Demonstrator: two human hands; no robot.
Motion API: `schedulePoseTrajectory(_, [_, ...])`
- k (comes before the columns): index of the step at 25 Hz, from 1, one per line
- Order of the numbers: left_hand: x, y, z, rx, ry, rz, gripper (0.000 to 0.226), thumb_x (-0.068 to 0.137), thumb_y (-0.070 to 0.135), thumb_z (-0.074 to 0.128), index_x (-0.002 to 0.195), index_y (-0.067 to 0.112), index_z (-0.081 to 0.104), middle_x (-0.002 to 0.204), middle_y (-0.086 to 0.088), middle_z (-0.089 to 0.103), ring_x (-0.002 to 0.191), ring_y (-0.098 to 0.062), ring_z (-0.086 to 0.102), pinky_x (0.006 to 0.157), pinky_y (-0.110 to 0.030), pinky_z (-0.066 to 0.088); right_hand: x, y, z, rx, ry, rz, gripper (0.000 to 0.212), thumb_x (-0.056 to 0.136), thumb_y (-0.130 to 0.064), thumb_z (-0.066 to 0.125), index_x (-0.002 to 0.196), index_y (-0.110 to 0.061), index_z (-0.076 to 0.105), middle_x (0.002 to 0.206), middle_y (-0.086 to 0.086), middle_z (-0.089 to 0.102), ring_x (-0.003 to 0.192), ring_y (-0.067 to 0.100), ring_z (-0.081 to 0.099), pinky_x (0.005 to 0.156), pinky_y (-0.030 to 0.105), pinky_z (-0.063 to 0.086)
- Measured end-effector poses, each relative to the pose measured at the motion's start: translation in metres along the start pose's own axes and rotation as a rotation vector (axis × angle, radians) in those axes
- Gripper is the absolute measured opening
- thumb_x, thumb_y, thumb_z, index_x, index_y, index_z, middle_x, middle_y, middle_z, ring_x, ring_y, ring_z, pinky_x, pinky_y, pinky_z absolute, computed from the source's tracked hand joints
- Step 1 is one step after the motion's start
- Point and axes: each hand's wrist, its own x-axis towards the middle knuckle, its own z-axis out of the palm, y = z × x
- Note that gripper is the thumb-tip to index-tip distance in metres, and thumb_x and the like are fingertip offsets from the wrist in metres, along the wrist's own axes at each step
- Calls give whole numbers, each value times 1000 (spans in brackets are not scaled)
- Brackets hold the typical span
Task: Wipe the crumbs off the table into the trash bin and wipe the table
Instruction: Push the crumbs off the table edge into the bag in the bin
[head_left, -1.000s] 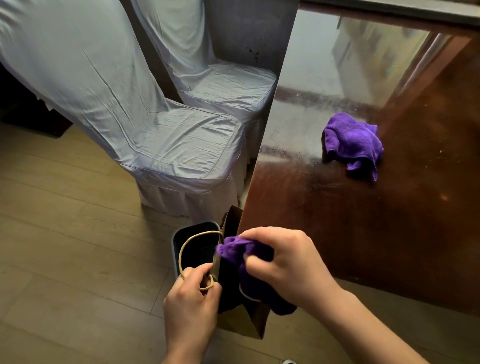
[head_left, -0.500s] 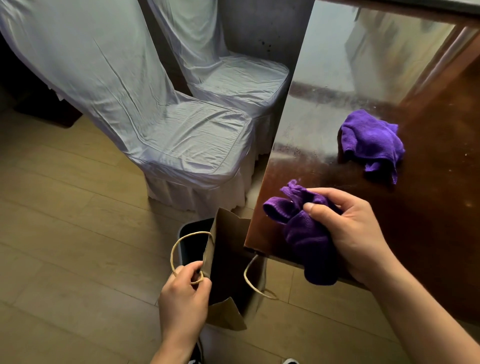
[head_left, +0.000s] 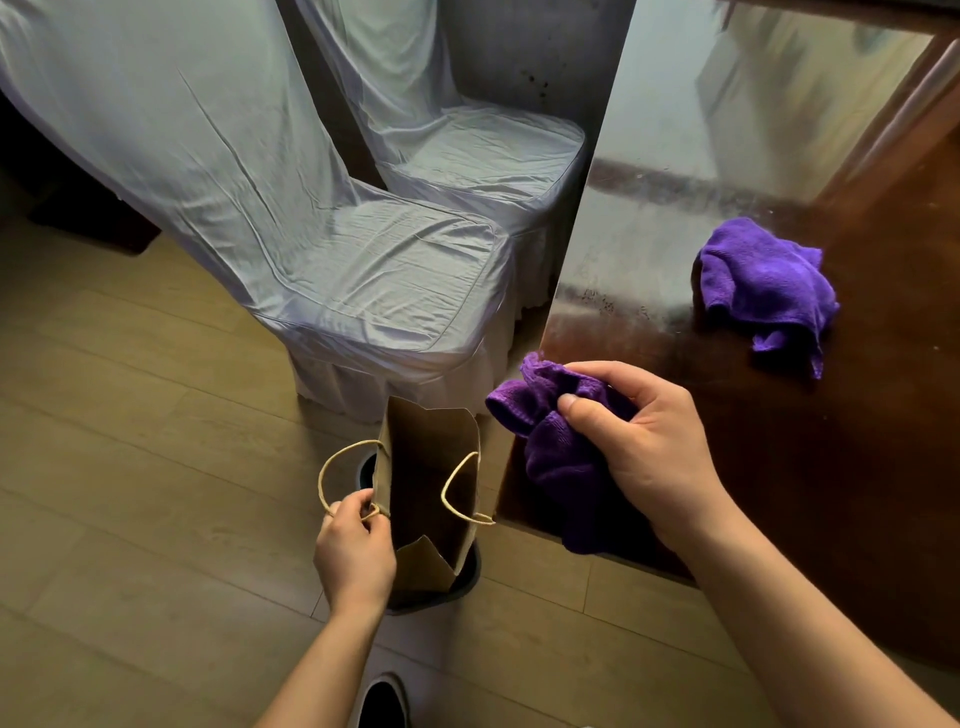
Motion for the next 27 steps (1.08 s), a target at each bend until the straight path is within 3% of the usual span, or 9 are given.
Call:
schedulePoseTrajectory(4, [10,-8,15,-2,9,-70,28,87,5,53,113,8,64,104,-15,62,87,-25,54,78,-34,41,1,8,4,-29,32,-39,24,84,-20,75,102,-36,74,99,-16,76,92,7,72,82,32,59])
schedulePoseTrajectory(8, [23,-14,15,1,73,-178,29,85,4,53,112,5,63,109,-24,61,99,-39,56,87,-43,45,1,15,8,-10,48,-71,24,83,-20,75,101,-36,75,98,-15,76,91,6,72,79,23,58])
schedulePoseTrajectory(13, [14,-26,4,46,89,-135,29,86,7,58,115,8,62,106,-21,62,93,-37,59,84,-45,48,0,14,7,-3,37,-82,25,84,-15,75,100,-35,75,97,-15,76,90,6,72,77,20,58])
schedulePoseTrajectory(19, [2,-18,19,70,13,-100,30,87,7,56,116,8,63,104,-18,61,85,-27,55,75,-35,42,-1,14,8,4,62,-107,27,84,-12,75,101,-34,75,98,-15,76,91,7,72,77,21,58])
schedulePoseTrajectory(24, [0,-16,12,98,56,53,31,84,4,59,114,7,63,97,-17,60,81,-36,59,70,-39,46,-1,13,9,-43,81,-138,25,85,-17,75,105,-32,75,99,-16,75,93,7,72,79,21,58])
schedulePoseTrajectory(27, [-3,-12,21,74,27,0,32,84,5,59,116,7,63,102,-18,61,87,-34,59,74,-37,44,-3,15,10,-66,88,-129,24,85,-19,75,106,-31,75,99,-17,75,94,8,72,81,26,59])
